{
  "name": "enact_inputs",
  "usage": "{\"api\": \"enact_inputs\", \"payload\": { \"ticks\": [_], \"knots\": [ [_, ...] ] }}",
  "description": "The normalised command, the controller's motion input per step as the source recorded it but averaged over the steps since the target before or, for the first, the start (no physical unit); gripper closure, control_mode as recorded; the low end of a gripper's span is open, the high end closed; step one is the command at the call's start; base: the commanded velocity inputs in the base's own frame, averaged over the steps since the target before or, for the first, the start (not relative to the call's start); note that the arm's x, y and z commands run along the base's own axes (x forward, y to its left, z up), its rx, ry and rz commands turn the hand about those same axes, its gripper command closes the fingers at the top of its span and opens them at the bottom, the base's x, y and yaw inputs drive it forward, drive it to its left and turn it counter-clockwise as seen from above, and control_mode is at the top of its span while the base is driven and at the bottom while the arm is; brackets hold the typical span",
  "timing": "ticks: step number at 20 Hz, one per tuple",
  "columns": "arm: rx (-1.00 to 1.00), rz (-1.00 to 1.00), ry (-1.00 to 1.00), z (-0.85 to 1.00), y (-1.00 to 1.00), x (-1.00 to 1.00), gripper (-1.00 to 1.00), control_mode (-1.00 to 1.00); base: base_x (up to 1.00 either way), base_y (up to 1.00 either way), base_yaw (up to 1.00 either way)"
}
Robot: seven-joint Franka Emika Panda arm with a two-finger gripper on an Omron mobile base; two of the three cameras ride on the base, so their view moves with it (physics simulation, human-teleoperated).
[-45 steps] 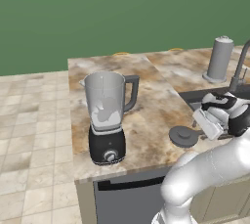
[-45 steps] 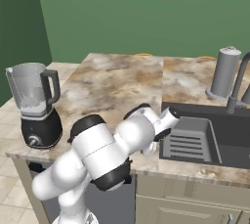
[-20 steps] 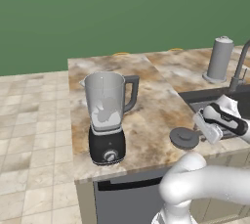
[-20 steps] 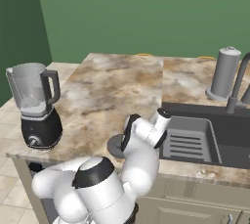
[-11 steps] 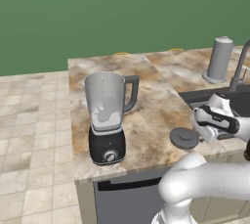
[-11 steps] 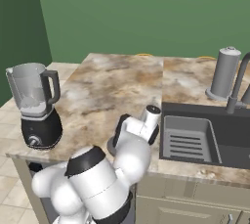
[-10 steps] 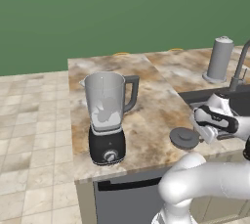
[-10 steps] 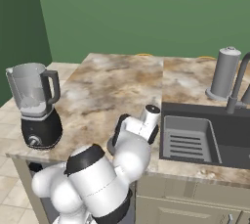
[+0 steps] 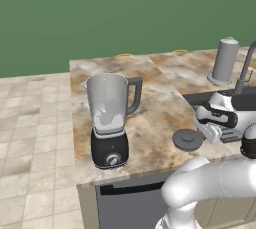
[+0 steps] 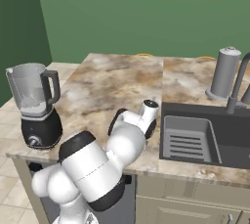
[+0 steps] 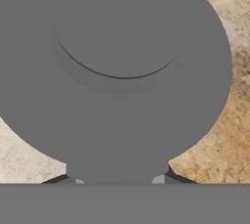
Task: Grab the garlic and onion from the fridge, place them in the blender, close the lid, and turn on the blender to create a marinade.
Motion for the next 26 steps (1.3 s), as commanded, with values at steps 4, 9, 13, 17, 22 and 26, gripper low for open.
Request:
{"api": "enact_inputs", "payload": {
  "ticks": [4, 9, 13, 17, 22, 26],
  "knots": [
    [0.02, -0.02, -0.14, 0.34, 0.13, -0.42, 1.00, -1.00, 0.00, 0.00, 0.00],
    [0.00, -0.07, -0.28, 0.86, 0.90, -0.08, 1.00, -1.00, 0.00, 0.00, 0.00],
    [0.01, -0.13, -0.30, 0.84, 1.00, 0.00, 1.00, -1.00, 0.00, 0.00, 0.00],
    [0.12, -0.08, -0.24, 0.89, 0.40, -0.26, 1.00, -1.00, 0.00, 0.00, 0.00],
    [0.33, 0.00, -0.24, 0.49, -0.23, -0.74, 1.00, -1.00, 0.00, 0.00, 0.00],
    [0.33, 0.00, -0.06, 1.00, -0.01, -0.17, 1.00, -1.00, 0.00, 0.00, 0.00]
  ]
}}
